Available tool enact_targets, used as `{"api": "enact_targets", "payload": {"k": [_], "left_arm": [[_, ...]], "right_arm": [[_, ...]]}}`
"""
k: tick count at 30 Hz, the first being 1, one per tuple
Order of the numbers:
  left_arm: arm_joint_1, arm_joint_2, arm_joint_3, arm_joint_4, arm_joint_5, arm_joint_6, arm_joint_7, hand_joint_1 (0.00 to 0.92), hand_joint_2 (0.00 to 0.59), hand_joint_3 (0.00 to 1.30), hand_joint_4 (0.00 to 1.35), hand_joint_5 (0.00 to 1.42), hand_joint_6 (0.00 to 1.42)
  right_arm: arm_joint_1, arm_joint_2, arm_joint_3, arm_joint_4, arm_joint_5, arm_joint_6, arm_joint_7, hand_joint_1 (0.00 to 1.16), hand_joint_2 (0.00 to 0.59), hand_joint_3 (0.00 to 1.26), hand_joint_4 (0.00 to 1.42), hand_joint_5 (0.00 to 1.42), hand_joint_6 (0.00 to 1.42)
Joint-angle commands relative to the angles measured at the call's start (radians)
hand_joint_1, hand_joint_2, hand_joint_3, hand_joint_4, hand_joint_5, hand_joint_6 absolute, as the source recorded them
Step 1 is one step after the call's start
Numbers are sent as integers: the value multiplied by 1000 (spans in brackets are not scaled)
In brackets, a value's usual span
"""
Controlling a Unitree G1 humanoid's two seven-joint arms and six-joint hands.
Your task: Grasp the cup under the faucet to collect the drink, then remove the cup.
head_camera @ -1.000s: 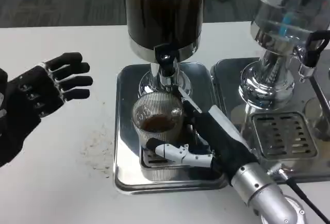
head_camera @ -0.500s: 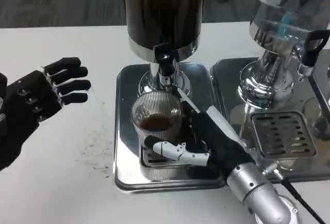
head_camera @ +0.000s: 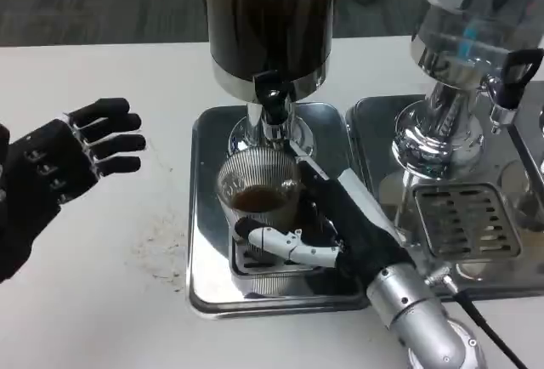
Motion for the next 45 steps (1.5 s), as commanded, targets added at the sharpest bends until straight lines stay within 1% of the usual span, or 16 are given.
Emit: {"api": "enact_targets", "payload": {"k": [1, 6, 12, 17, 21, 23, 25, 31, 35, 45], "left_arm": [[14, 17, 13, -9, 4, 7, 8, 0, 105, 264, 225, 237, 287], [19, 14, 15, -9, 6, 6, 10, 0, 90, 264, 228, 238, 290], [22, 13, 15, -11, 9, 1, 13, 0, 88, 264, 228, 239, 294], [25, 13, 10, -13, 13, 1, 12, 0, 88, 264, 228, 239, 301], [24, 13, 9, -12, 14, 1, 12, 0, 89, 264, 228, 239, 304], [24, 13, 8, -12, 15, 1, 11, 0, 89, 264, 228, 239, 304], [24, 13, 7, -12, 16, 1, 10, 0, 89, 264, 228, 239, 305], [20, 13, 4, -10, 17, 2, 10, 0, 86, 264, 228, 242, 306], [18, 13, 3, -8, 18, 2, 9, 0, 85, 264, 228, 242, 307], [17, 12, 0, -4, 21, 1, 10, 0, 89, 264, 237, 243, 307]], "right_arm": [[-7, 16, 18, 47, -10, -10, -13, 686, 205, 170, 200, 209, 245], [-8, 26, 26, 81, -16, -46, -45, 699, 208, 278, 300, 299, 318], [-6, 38, 32, 117, -26, -86, -87, 729, 207, 373, 394, 420, 431], [-4, 46, 27, 139, -24, -114, -121, 755, 217, 440, 472, 526, 529], [-1, 47, 19, 148, -20, -126, -135, 772, 216, 496, 534, 622, 672], [4, 48, 15, 149, -19, -136, -143, 802, 211, 526, 568, 680, 743], [8, 50, 13, 150, -19, -143, -150, 814, 201, 551, 586, 721, 789], [10, 51, 5, 159, -7, -160, -144, 849, 184, 571, 621, 783, 874], [13, 53, 1, 159, -7, -168, -153, 867, 172, 580, 636, 819, 933], [26, 55, -7, 147, -19, -195, -189, 889, 166, 594, 653, 849, 980]]}}
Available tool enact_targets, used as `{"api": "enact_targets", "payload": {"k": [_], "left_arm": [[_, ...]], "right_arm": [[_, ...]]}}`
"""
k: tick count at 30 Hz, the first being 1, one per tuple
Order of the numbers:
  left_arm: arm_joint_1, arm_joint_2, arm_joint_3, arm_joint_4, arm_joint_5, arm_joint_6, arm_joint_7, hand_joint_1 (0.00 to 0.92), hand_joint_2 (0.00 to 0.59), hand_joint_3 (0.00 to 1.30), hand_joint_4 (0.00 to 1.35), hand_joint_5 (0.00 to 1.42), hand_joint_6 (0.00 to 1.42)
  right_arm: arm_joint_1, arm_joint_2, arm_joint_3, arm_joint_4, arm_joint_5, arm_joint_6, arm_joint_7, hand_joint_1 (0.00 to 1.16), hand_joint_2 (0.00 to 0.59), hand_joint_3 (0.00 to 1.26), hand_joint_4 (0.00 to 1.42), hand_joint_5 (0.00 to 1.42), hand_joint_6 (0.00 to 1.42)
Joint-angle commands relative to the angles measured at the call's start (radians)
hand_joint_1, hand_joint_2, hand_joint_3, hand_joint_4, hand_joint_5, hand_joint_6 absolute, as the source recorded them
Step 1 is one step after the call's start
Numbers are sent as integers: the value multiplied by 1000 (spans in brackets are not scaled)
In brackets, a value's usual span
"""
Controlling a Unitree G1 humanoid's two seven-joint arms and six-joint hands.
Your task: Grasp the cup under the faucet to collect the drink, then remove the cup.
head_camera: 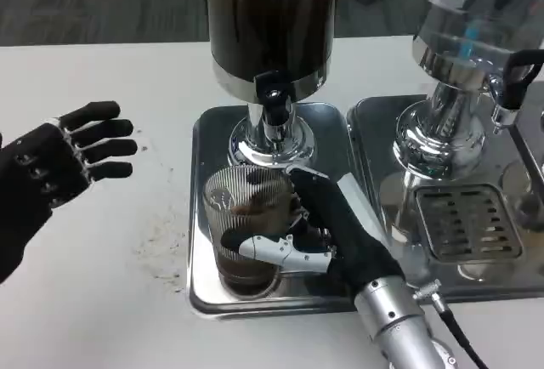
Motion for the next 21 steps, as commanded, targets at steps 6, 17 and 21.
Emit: {"api": "enact_targets", "payload": {"k": [6, 17, 21], "left_arm": [[-8, 10, -24, 8, 20, -2, 0, 0, 89, 264, 237, 243, 307], [-17, 9, -37, 25, 28, -8, -1, 0, 91, 264, 238, 249, 307], [-19, 7, -35, 27, 34, -9, -2, 0, 91, 264, 238, 252, 307]], "right_arm": [[38, -4, -18, -25, -17, -30, -52, 891, 160, 588, 653, 859, 987], [58, -2, -51, -59, -16, -33, -64, 892, 158, 601, 653, 860, 1009], [63, 1, -56, -65, -14, -38, -69, 892, 158, 601, 653, 860, 1011]]}}
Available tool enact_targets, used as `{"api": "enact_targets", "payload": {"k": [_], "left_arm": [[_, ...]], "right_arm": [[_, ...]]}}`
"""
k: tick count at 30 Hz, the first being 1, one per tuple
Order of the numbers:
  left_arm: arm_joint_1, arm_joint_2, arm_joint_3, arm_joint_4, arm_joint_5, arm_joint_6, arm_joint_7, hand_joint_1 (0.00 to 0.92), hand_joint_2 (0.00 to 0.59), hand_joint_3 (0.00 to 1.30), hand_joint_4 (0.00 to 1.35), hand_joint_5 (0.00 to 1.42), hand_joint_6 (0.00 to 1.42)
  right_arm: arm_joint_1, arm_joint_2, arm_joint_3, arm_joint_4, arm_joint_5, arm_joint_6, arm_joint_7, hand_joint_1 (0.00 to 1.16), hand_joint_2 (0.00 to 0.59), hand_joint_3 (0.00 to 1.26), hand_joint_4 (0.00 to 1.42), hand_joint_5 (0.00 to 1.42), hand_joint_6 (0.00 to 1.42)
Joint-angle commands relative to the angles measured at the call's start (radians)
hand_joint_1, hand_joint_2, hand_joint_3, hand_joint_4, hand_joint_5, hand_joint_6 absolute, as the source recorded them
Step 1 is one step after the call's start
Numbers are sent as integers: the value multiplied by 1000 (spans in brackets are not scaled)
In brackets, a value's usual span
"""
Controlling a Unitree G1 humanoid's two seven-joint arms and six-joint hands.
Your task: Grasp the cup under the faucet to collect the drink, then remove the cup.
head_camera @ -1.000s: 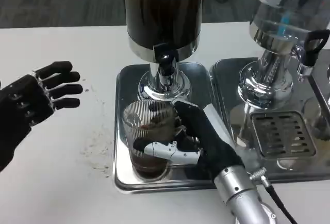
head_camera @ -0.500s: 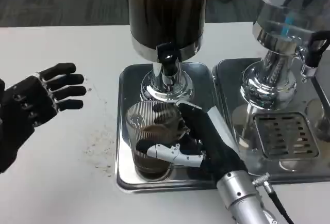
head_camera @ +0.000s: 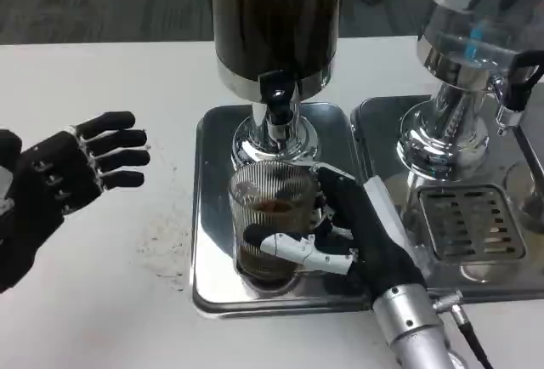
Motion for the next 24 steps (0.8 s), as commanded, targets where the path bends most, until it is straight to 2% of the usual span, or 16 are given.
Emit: {"api": "enact_targets", "payload": {"k": [1, 24], "left_arm": [[-14, 7, -3, 11, 12, -8, -3, 0, 91, 264, 238, 252, 307], [-37, 10, -9, 38, 24, -7, -12, 0, 91, 264, 240, 254, 307]], "right_arm": [[12, 5, -13, -29, 6, -22, -19, 892, 158, 601, 653, 860, 1011], [55, 2, -60, -109, -1, -39, -59, 892, 158, 602, 671, 877, 1035]]}}
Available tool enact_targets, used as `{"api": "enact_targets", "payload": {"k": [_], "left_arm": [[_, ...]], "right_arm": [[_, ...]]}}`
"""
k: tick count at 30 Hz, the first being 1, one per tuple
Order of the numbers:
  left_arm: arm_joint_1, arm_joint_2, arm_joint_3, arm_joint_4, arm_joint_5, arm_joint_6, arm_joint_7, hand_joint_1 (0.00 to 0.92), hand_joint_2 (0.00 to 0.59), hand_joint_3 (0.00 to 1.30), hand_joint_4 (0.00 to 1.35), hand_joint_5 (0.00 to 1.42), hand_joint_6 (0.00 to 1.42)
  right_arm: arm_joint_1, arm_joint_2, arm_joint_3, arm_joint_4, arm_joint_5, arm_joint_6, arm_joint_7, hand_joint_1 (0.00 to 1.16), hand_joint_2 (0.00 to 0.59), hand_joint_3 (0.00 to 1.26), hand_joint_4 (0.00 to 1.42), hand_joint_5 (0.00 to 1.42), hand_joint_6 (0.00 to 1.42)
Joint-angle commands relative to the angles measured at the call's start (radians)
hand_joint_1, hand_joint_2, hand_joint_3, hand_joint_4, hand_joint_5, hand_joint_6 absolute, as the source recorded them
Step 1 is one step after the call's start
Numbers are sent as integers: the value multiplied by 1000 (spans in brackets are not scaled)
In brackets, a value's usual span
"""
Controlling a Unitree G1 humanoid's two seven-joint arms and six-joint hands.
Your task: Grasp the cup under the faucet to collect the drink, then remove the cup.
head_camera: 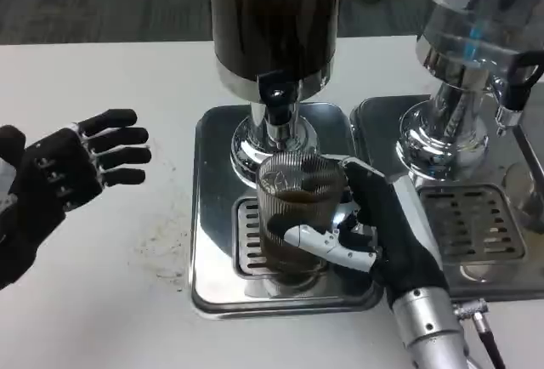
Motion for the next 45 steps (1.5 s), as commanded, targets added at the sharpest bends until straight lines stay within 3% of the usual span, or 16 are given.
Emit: {"api": "enact_targets", "payload": {"k": [1, 35, 45], "left_arm": [[-12, 10, -9, 15, 12, -8, -12, 0, 91, 264, 241, 254, 307], [-6, 8, -24, 6, 22, -25, -13, 0, 91, 264, 251, 254, 307], [6, 8, -36, -10, 40, -79, -6, 0, 91, 256, 231, 232, 307]], "right_arm": [[9, 2, -13, -50, 3, -39, -27, 892, 158, 603, 671, 877, 1035], [70, -47, -112, -180, -32, -7, -79, 892, 158, 609, 671, 877, 1036], [97, -52, -138, -221, -26, 1, -73, 892, 163, 616, 671, 888, 1036]]}}
